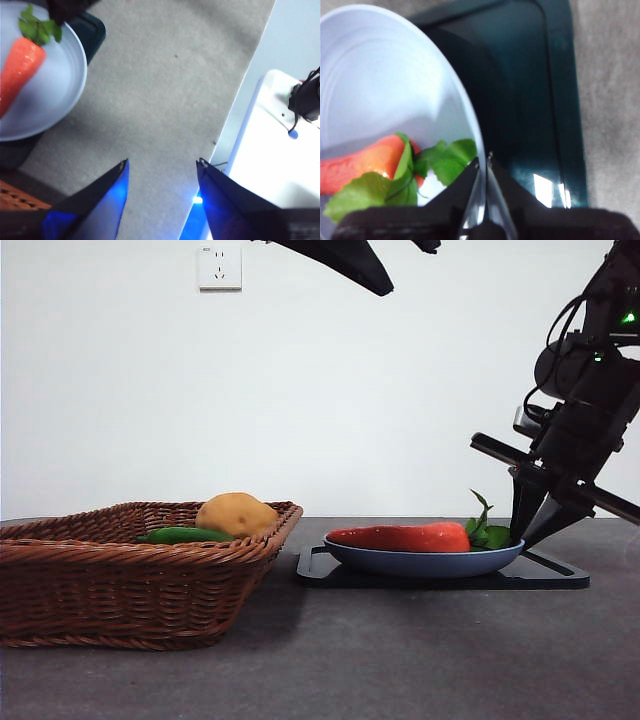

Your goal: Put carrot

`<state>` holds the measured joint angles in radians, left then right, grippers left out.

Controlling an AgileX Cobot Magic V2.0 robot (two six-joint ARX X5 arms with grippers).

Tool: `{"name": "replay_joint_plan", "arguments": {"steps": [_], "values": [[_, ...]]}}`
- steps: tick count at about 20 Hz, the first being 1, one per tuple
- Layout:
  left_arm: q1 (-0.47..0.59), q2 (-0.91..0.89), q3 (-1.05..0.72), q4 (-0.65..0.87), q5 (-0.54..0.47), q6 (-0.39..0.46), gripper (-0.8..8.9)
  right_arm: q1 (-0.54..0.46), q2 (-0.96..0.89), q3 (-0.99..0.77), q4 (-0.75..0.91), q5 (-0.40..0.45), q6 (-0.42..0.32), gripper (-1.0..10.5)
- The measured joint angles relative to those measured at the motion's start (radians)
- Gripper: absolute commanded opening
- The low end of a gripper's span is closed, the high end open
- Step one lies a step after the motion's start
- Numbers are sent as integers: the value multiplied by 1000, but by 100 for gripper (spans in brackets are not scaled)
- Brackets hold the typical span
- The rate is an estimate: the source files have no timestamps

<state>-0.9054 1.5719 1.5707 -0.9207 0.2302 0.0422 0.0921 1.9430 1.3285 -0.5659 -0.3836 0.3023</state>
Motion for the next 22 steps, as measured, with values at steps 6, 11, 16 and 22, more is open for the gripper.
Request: {"name": "replay_joint_plan", "arguments": {"steps": [6,11,16,22], "values": [[0,0,0,104,-32,1,243,-7,-3,1,-17,-2,-39,246],[6,0,0,301,-260,45,241,-41,-197,1,-226,-2,-87,167],[64,0,0,472,-419,56,4,-26,-429,2,-406,3,-170,6],[212,-2,0,426,-409,19,6,83,-718,2,-401,241,-206,2]]}}
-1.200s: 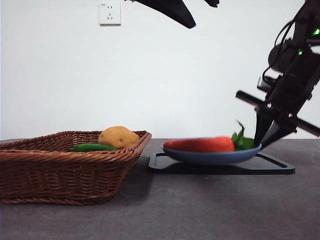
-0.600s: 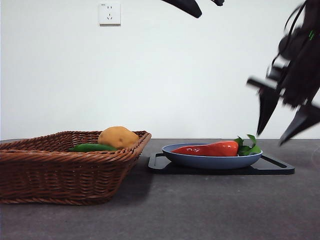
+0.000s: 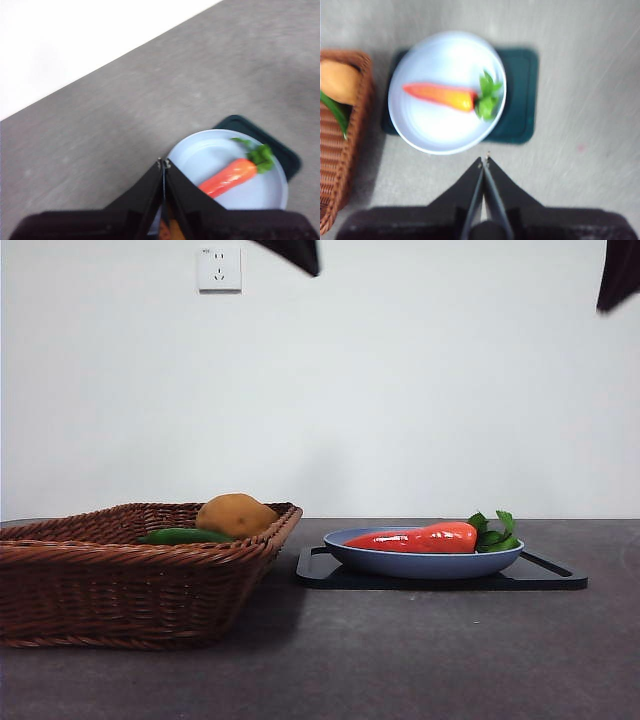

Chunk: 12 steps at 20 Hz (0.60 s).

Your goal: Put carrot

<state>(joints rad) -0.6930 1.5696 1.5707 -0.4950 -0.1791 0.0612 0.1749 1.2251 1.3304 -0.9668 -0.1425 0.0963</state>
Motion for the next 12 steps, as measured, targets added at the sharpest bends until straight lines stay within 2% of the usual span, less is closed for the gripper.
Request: {"name": "replay_joint_plan", "arguments": {"steps": [3,6,9,12], "values": [[54,-56,-9,-40,15,-2,6,87,-106,-1,40,42,-10,2],[82,-194,-73,-20,28,6,6,156,-187,-21,102,71,-16,2],[106,-385,-248,53,29,10,6,226,-269,-90,202,165,-18,2],[114,-597,-480,140,25,10,6,272,-363,-229,340,173,-18,2]]}}
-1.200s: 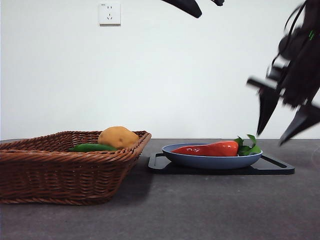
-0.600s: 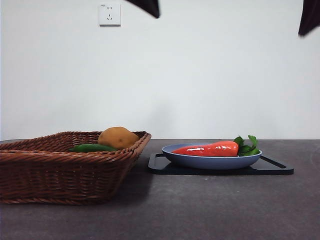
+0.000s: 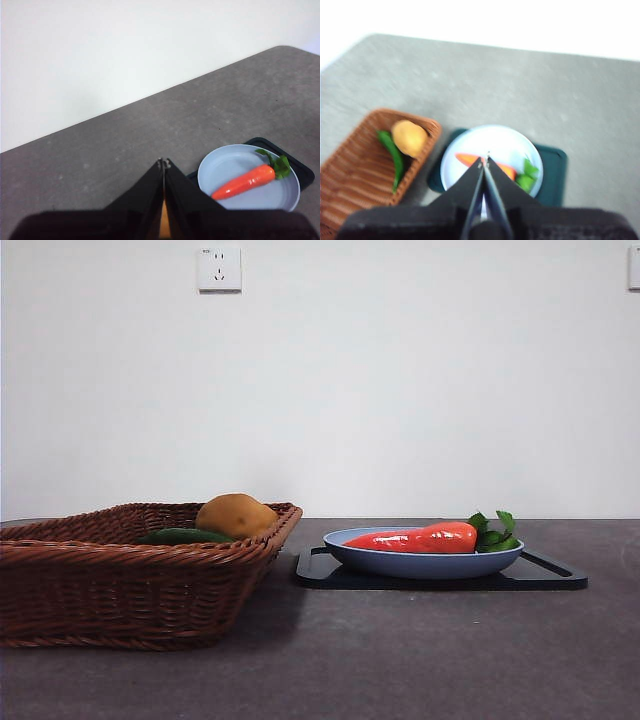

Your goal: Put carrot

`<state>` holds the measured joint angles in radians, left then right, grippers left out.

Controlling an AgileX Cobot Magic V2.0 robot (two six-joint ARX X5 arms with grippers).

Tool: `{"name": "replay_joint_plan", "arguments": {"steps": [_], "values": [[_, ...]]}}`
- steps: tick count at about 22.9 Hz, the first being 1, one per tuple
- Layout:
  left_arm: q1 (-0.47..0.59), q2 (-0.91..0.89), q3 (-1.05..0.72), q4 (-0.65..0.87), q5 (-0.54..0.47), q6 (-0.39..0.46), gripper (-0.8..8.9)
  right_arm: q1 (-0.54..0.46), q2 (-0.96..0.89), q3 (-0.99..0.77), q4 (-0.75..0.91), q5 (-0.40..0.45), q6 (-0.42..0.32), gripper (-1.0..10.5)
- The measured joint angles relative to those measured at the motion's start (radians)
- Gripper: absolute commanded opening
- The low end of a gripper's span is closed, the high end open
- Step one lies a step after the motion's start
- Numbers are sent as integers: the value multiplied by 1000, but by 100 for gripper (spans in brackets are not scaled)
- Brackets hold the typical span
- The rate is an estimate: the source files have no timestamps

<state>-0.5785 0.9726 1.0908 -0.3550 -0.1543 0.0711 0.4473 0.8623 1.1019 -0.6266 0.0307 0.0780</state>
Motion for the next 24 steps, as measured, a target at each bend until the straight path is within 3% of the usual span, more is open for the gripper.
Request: {"name": "replay_joint_plan", "arguments": {"steps": [5,8,12,17,24], "values": [[0,-373,-343,42,-66,-5,6,66,-220,-371,323,74,0,3],[0,-503,-441,29,-69,-31,6,77,-305,-519,441,76,0,3],[0,-613,-472,-9,-72,-75,8,76,-344,-588,414,95,1,4],[0,-603,-469,-54,-76,-92,8,72,-336,-588,368,196,0,4],[0,-600,-469,-48,-76,-98,8,70,-338,-588,373,232,0,4]]}}
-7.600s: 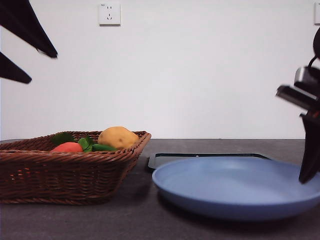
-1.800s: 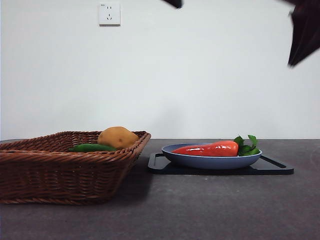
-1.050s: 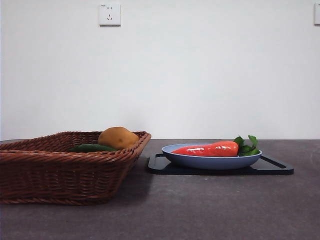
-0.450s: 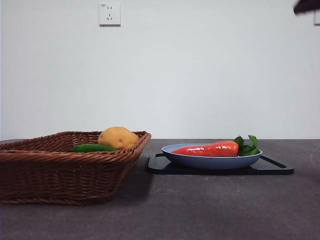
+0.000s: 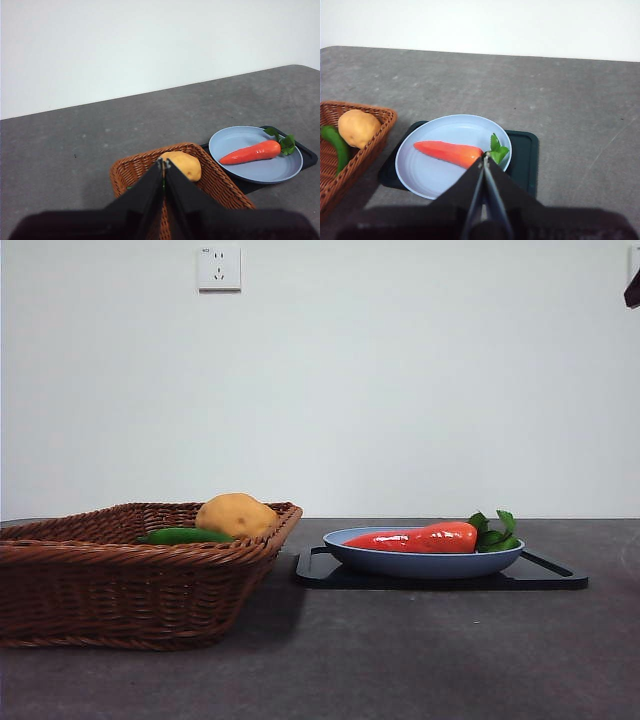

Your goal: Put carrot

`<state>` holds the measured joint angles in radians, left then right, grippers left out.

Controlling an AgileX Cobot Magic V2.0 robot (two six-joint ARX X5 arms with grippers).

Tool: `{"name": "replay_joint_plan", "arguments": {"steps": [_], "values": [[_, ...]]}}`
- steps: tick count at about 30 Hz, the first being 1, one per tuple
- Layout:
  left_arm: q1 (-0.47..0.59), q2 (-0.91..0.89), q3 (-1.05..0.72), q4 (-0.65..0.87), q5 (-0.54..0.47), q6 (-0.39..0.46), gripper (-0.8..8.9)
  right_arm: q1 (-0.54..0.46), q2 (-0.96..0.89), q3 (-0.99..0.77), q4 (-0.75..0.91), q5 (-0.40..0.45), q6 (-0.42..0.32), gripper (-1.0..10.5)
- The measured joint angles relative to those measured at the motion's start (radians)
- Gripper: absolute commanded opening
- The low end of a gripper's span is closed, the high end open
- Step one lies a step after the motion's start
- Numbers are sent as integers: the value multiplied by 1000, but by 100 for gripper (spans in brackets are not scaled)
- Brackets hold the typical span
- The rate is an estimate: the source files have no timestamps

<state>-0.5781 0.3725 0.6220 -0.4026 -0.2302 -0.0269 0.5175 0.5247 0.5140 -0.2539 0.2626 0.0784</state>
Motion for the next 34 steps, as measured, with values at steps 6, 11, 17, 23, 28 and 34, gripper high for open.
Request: {"name": "replay_joint_plan", "arguments": {"steps": [6,11,17,23,28,34], "values": [[0,-6,0,-1,6,0,8,0,0,0,0,0,0,3],[75,-90,-5,-69,5,60,8,0,0,0,0,0,0,4],[307,-196,-110,-41,47,85,8,0,-1,0,0,0,0,3],[504,-313,-300,60,70,86,8,0,0,0,0,0,0,4],[560,-365,-435,129,78,78,8,0,0,0,0,0,0,3],[571,-366,-507,144,81,60,8,0,0,0,0,1,0,4]]}}
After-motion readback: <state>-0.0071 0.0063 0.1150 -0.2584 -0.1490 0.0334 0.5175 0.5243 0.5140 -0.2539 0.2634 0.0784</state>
